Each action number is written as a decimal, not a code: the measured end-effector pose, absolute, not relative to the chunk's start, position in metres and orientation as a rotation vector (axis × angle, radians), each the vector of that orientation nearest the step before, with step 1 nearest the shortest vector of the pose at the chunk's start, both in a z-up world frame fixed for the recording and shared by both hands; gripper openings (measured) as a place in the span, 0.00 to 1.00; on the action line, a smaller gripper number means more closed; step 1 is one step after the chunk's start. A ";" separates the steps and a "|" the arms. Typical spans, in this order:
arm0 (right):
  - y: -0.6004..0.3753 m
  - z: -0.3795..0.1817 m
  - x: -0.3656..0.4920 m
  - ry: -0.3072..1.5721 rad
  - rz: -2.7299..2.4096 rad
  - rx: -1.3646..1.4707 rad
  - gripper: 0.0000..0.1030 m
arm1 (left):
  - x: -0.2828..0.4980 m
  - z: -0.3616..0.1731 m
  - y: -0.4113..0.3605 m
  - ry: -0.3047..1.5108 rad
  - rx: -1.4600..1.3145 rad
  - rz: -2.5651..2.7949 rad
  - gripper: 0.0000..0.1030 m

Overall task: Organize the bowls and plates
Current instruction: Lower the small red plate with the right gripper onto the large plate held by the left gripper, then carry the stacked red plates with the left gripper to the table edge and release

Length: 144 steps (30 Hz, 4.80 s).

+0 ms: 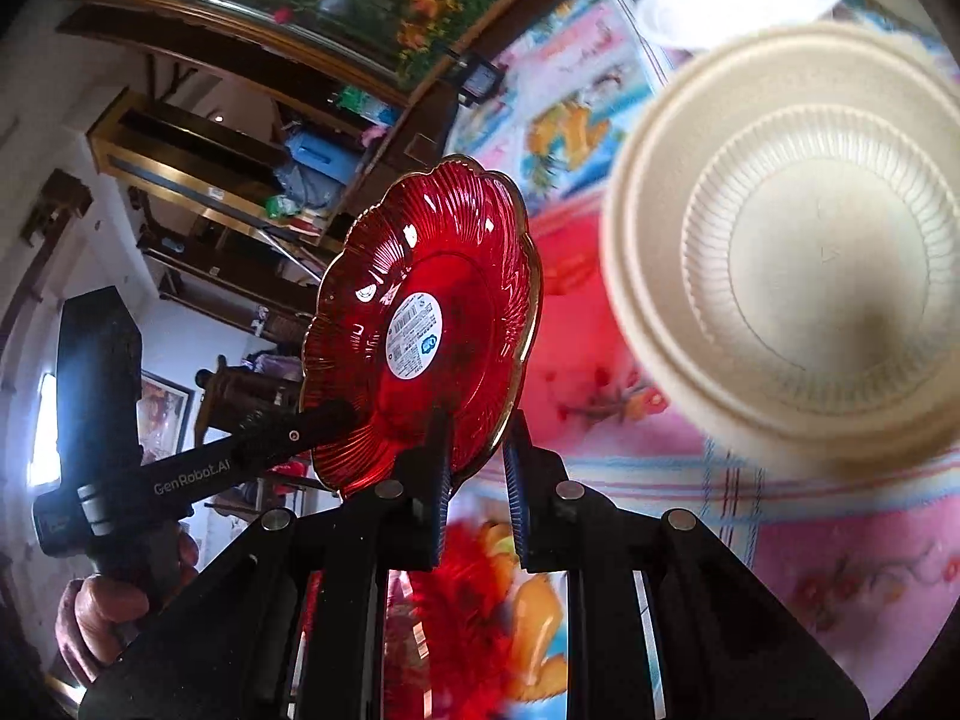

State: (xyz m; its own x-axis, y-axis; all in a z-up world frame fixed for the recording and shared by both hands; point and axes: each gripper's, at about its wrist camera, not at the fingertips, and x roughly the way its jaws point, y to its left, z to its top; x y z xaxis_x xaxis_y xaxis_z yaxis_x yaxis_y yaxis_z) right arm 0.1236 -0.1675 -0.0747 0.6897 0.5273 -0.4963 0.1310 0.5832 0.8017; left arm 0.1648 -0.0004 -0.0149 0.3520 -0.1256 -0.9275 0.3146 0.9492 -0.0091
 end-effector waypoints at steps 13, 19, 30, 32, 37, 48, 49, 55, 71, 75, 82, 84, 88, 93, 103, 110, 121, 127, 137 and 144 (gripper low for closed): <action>-0.125 -0.030 0.050 0.767 0.369 0.794 0.16 | 0.065 0.011 0.050 1.036 0.128 -0.261 0.22; -0.097 -0.037 0.032 0.824 0.422 0.725 0.16 | 0.023 -0.001 0.075 1.019 0.103 -0.208 0.22; -0.070 -0.054 0.035 0.896 0.393 0.578 0.16 | 0.006 -0.035 0.103 1.045 -0.029 -0.182 0.23; -0.065 -0.054 0.035 0.894 0.384 0.547 0.16 | 0.005 -0.040 0.102 1.047 -0.026 -0.176 0.25; -0.056 -0.058 0.040 0.903 0.351 0.472 0.16 | 0.008 -0.052 0.107 1.072 -0.042 -0.178 0.26; -0.043 -0.055 0.044 0.903 0.338 0.379 0.17 | 0.008 -0.057 0.116 1.083 -0.036 -0.158 0.30; -0.043 -0.053 0.044 0.898 0.332 0.372 0.20 | 0.007 -0.056 0.116 1.076 -0.012 -0.137 0.30; -0.048 -0.048 0.045 0.882 0.293 0.352 0.27 | 0.008 -0.050 0.122 1.043 0.012 -0.088 0.40; -0.131 -0.027 0.022 0.681 0.233 0.446 0.45 | 0.005 -0.044 0.109 1.010 0.013 -0.083 0.58; -0.156 -0.038 0.017 0.668 0.176 0.476 0.45 | 0.000 -0.042 0.092 0.999 0.044 -0.095 0.60; -0.196 -0.047 0.011 0.647 0.100 0.528 0.45 | -0.008 -0.031 0.053 0.940 0.113 -0.120 0.65; -0.204 -0.046 0.008 0.639 0.088 0.539 0.45 | -0.009 -0.026 0.042 0.913 0.132 -0.124 0.66; -0.218 -0.047 0.002 0.618 0.071 0.555 0.45 | -0.010 -0.019 0.017 0.870 0.161 -0.143 0.72; -0.234 -0.050 -0.005 0.616 0.047 0.580 0.45 | -0.007 -0.019 -0.010 0.865 0.174 -0.175 0.74; -0.290 -0.052 -0.029 0.592 -0.046 0.624 0.45 | 0.002 -0.041 -0.073 0.898 0.162 -0.257 0.76; -0.324 -0.055 -0.042 0.588 -0.074 0.661 0.45 | 0.005 -0.061 -0.117 0.927 0.180 -0.324 0.76; -0.347 -0.046 -0.074 0.553 -0.007 0.602 0.45 | 0.001 -0.080 -0.170 1.013 0.240 -0.421 0.76; -0.382 -0.041 -0.109 0.480 -0.058 0.605 0.45 | 0.006 -0.071 -0.187 1.035 0.216 -0.455 0.76; -0.366 -0.039 -0.029 0.600 0.198 0.861 0.59 | 0.036 -0.049 -0.123 0.990 0.127 -0.255 0.76; -0.320 -0.036 0.051 0.690 0.170 0.871 0.59 | 0.059 -0.027 -0.092 0.979 0.079 -0.161 0.76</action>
State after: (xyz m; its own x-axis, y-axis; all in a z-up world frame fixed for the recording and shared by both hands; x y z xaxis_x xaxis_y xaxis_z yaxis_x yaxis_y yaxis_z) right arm 0.0514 -0.3198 -0.0362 0.7728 0.4065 -0.4873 0.1337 0.6464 0.7512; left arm 0.0586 -0.0919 -0.0271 0.5470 -0.1002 -0.8311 0.1716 0.9851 -0.0058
